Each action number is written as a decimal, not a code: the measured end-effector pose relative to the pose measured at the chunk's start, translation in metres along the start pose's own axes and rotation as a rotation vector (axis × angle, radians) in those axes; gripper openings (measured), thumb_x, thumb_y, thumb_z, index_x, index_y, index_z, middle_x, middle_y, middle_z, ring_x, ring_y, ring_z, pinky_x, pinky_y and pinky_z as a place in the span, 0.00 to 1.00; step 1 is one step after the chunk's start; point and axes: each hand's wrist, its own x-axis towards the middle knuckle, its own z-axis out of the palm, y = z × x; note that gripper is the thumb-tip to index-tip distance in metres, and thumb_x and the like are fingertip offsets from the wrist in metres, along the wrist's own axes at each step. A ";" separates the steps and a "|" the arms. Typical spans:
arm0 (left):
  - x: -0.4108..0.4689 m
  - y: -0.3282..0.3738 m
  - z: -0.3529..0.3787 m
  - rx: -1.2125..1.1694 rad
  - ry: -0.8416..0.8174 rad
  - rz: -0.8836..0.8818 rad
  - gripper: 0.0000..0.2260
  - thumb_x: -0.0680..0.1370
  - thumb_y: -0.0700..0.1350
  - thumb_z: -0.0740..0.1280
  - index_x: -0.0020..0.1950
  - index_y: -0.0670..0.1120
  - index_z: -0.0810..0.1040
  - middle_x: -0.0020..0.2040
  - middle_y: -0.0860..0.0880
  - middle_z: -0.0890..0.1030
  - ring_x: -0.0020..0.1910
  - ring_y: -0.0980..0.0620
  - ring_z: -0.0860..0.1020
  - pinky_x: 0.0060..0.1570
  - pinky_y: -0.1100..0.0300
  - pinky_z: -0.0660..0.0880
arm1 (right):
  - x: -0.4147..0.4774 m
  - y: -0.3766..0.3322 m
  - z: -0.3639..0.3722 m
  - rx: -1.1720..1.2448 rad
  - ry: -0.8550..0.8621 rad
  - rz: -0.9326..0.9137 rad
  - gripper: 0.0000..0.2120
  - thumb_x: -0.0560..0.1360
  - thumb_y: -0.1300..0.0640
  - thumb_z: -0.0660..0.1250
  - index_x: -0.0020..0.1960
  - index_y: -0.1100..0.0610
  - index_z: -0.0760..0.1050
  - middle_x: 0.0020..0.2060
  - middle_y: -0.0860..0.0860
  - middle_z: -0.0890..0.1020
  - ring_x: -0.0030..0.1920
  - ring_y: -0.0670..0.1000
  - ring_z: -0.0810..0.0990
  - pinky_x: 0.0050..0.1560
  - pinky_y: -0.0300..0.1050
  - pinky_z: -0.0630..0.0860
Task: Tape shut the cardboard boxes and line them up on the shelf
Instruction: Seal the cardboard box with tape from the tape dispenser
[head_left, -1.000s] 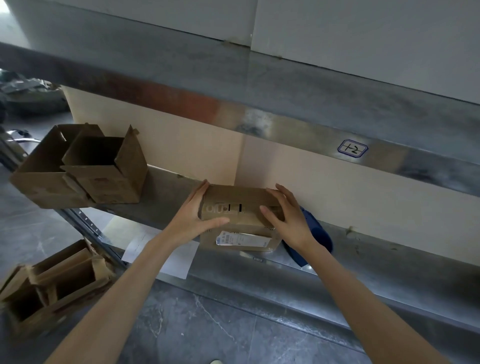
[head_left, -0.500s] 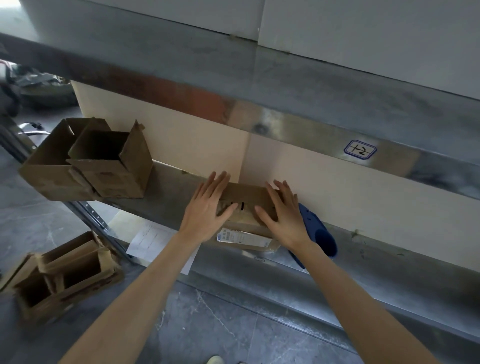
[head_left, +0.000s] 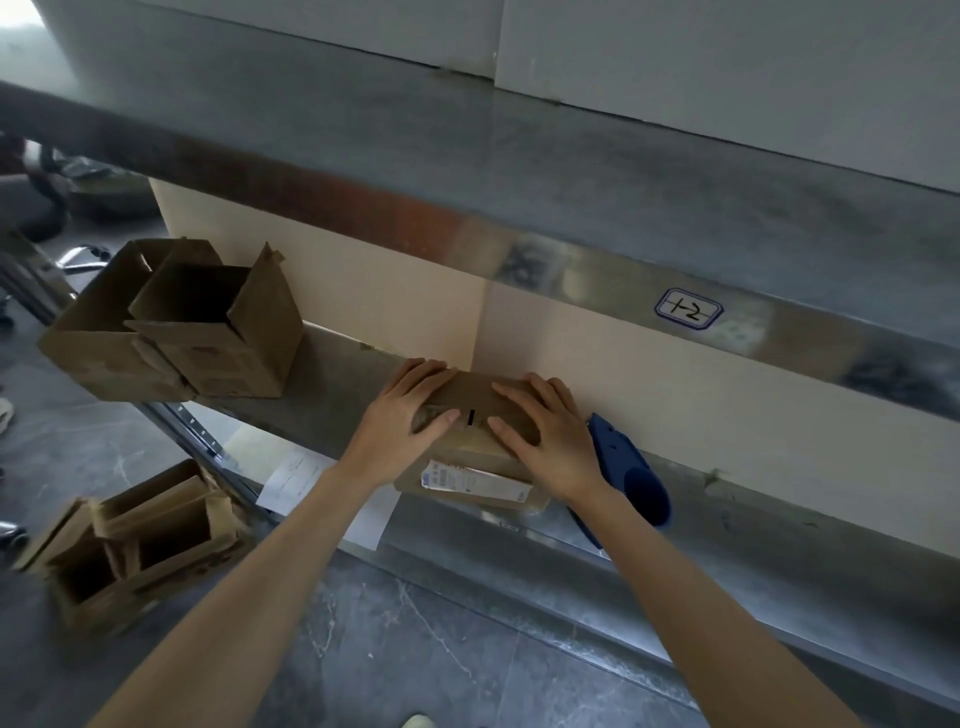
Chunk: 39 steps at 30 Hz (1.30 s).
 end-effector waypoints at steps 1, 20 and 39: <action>0.000 0.000 -0.001 -0.012 -0.011 -0.006 0.26 0.78 0.60 0.61 0.72 0.46 0.73 0.71 0.50 0.72 0.74 0.52 0.64 0.71 0.48 0.69 | 0.000 -0.001 0.000 0.018 0.010 -0.001 0.27 0.74 0.30 0.52 0.69 0.38 0.67 0.68 0.42 0.65 0.70 0.46 0.59 0.55 0.45 0.67; -0.051 -0.011 -0.022 -0.063 -0.109 -0.187 0.45 0.67 0.72 0.69 0.78 0.60 0.51 0.78 0.56 0.57 0.74 0.51 0.64 0.66 0.47 0.73 | -0.062 -0.007 -0.005 0.175 0.181 0.241 0.42 0.66 0.27 0.66 0.75 0.40 0.59 0.75 0.46 0.62 0.73 0.44 0.61 0.64 0.39 0.65; -0.001 0.060 -0.058 -0.177 -0.126 0.081 0.41 0.71 0.62 0.74 0.77 0.59 0.55 0.73 0.52 0.67 0.66 0.49 0.74 0.64 0.44 0.74 | -0.095 -0.060 -0.067 0.160 0.498 0.383 0.41 0.66 0.46 0.78 0.72 0.41 0.61 0.66 0.47 0.72 0.63 0.46 0.72 0.63 0.50 0.74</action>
